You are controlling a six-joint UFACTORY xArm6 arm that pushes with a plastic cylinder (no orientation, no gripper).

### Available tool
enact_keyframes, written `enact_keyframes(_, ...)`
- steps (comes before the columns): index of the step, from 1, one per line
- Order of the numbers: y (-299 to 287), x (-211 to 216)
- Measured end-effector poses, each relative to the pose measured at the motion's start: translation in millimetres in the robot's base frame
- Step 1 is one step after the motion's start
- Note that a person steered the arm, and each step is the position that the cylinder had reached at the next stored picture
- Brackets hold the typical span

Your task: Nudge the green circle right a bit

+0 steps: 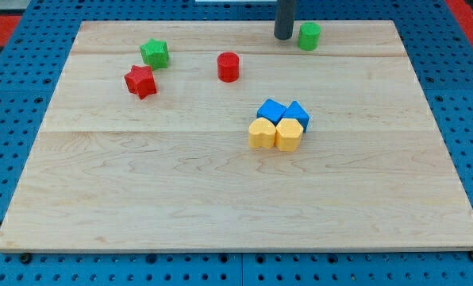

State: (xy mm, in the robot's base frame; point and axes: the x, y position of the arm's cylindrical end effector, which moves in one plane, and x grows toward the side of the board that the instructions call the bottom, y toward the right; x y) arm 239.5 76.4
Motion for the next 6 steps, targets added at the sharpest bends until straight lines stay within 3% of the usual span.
enact_keyframes(1,3,9)
enact_keyframes(4,28,-19)
enact_keyframes(6,9,-6)
